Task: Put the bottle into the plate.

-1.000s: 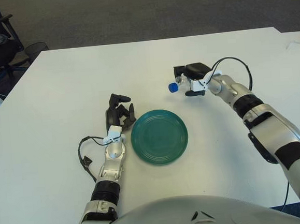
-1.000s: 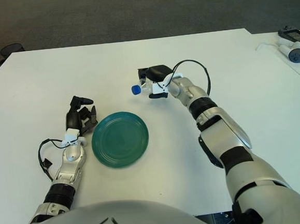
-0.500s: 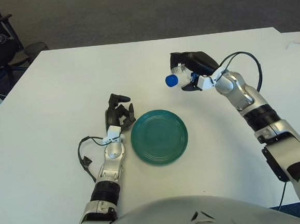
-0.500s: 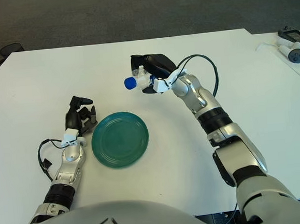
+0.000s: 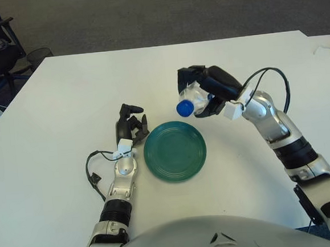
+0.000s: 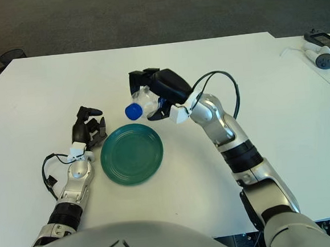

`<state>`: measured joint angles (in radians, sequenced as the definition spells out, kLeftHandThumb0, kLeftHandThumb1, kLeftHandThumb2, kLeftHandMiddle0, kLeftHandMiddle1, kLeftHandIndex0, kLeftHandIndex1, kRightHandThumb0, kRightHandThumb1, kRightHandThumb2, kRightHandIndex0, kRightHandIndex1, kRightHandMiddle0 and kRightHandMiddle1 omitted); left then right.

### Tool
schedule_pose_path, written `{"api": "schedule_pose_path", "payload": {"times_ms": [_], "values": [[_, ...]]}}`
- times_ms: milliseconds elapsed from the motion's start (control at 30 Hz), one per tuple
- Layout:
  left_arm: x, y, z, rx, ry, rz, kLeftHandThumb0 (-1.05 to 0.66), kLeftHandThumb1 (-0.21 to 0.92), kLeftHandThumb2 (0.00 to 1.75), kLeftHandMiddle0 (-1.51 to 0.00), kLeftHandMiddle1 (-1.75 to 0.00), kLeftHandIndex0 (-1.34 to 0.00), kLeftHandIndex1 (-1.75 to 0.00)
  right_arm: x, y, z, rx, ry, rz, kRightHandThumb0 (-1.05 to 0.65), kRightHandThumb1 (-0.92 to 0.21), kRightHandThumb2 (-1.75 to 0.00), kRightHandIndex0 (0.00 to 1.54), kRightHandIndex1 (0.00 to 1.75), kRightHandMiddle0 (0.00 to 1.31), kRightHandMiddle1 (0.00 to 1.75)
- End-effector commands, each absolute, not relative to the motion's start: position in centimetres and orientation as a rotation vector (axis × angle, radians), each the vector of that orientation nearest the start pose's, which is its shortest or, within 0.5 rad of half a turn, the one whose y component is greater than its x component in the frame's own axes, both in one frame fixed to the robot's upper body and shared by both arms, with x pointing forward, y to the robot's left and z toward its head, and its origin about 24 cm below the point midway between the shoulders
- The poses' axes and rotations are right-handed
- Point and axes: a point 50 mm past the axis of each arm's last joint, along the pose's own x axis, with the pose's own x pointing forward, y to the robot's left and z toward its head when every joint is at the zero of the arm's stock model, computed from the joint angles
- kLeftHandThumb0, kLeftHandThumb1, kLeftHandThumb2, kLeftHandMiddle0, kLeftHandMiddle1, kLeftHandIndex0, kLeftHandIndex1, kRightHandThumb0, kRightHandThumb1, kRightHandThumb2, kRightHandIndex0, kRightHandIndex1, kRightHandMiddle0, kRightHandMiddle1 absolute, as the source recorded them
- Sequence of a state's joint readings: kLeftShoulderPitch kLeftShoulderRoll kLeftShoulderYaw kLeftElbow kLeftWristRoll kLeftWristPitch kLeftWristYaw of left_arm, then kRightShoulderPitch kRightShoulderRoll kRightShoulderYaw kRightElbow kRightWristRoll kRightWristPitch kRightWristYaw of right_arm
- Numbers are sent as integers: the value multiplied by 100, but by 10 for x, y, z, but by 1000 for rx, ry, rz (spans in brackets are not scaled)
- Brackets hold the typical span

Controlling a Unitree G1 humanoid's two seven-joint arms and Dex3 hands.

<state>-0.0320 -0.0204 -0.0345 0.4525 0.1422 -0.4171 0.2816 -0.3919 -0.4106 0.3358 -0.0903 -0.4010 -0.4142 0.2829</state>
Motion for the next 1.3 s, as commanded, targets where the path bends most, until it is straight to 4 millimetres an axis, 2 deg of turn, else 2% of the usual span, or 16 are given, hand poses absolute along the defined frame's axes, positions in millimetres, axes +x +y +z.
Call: {"api": "schedule_pose_path", "payload": {"times_ms": [0,267,367,533,900,1267], "values": [[212,144,-51,132,160,164,-40,60,95,-97,-175,-40,-175,260,-79,162,-894,-819,760,0,-24,-141,68,171,45,175],[214,146,-54,132,157,190,-41,58,97,-94,-175,-41,-175,233,-60,149,-930,-932,918,0,-25,-140,67,172,43,175],[215,146,-55,137,154,197,-41,56,100,-94,-175,-43,-175,229,-58,144,-952,-946,951,0,-25,-139,67,171,43,175],[216,146,-56,126,133,196,-42,54,103,-94,-175,-44,-175,230,-56,128,-963,-958,1003,0,-23,-142,68,171,45,175],[217,144,-57,113,107,187,-42,53,104,-91,-175,-45,-175,238,-44,116,-1005,-944,1064,0,-23,-142,67,173,45,175],[217,142,-56,41,79,181,-41,56,100,-87,-175,-43,-175,244,-38,110,-1087,-931,1047,0,-21,-143,70,170,47,175]]}}
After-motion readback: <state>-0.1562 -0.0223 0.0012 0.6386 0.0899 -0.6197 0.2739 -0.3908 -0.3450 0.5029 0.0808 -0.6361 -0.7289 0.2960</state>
